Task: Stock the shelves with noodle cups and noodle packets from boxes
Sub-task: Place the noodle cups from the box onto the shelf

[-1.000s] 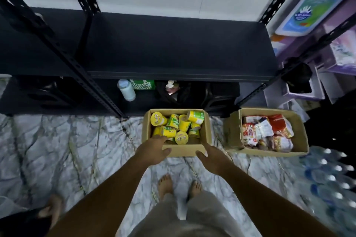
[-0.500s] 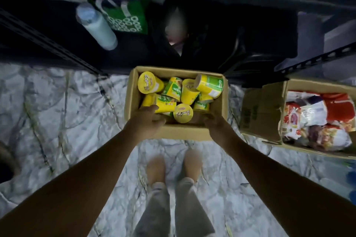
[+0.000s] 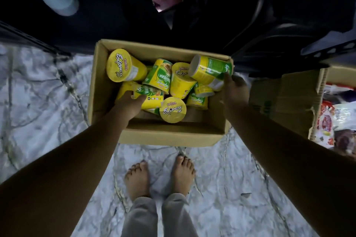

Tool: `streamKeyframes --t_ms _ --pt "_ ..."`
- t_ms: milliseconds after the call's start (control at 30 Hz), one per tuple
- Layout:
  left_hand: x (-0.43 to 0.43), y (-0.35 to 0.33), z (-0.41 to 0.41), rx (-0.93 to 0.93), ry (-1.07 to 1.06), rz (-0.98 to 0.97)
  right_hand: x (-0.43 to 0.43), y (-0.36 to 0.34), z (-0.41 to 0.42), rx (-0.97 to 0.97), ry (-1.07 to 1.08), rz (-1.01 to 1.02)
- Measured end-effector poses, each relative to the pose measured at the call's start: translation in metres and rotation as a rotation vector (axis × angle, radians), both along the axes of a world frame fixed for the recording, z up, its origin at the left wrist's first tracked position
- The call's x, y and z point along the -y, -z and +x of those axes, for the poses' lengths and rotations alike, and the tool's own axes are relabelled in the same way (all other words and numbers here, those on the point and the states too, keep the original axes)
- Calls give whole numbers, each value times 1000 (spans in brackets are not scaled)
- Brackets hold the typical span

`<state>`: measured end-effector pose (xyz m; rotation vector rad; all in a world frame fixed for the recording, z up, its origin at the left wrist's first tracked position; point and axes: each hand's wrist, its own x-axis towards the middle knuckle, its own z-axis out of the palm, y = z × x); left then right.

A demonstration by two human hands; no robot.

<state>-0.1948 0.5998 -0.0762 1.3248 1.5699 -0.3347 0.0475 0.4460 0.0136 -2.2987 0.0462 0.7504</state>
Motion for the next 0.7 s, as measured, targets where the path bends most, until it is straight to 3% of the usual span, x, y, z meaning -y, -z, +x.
streamKeyframes --t_ms 133,300,433,700 --pt "6 15 -3 64 -59 36 -8 42 1 -39 50 44" --pt "4 17 1 48 -157 -36 -6 43 -10 -17 79 148" --pt "2 16 2 33 -208 -54 5 35 -28 169 -115 184" --pt "7 20 0 104 -215 -54 38 6 -68 296 -524 245"
